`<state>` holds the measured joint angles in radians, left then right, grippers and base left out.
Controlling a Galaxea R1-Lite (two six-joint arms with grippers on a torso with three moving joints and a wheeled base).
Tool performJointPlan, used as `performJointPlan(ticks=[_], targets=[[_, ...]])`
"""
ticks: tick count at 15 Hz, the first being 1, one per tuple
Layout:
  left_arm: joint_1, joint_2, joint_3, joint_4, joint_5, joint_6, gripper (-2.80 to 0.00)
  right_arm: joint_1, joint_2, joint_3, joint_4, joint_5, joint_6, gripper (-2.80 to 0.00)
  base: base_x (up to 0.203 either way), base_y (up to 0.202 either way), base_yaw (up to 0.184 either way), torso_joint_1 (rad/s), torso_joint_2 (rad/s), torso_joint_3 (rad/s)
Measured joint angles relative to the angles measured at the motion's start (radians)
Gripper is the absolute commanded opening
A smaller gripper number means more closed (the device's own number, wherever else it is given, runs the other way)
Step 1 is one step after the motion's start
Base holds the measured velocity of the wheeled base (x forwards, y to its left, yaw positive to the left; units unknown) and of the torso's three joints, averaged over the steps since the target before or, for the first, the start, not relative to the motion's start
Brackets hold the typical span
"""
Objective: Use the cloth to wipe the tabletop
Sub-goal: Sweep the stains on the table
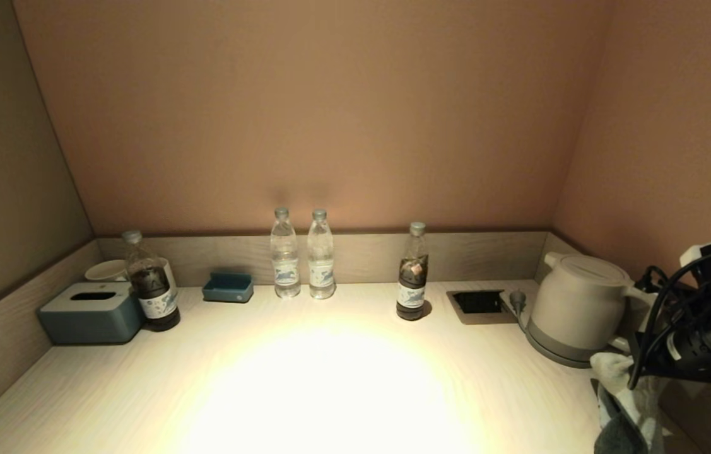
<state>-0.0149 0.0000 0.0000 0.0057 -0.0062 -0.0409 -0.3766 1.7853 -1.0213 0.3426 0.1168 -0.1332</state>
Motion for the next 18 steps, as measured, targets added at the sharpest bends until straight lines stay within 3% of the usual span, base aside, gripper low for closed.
performJointPlan(ticks=[4,8,18], targets=[[0.000,0.000,0.000,0.000,0.000,0.000,-2.80,0.013,0.002,-0.014,0.000,0.004,-0.016,-2.80,0.000,0.000,0.000,0.000,0.00,0.000],[-0.001,0.000,0.000,0.000,0.000,0.000,-2.80,0.093,0.006,-0.011,0.003,0.035,-0.020,-2.80,0.000,0.000,0.000,0.000,0.00,0.000],[0.000,0.000,0.000,0.000,0.000,0.000,-2.80,0.559,0.077,-0.033,0.002,0.079,-0.001,-2.80,0.000,0.000,0.000,0.000,0.00,0.000]])
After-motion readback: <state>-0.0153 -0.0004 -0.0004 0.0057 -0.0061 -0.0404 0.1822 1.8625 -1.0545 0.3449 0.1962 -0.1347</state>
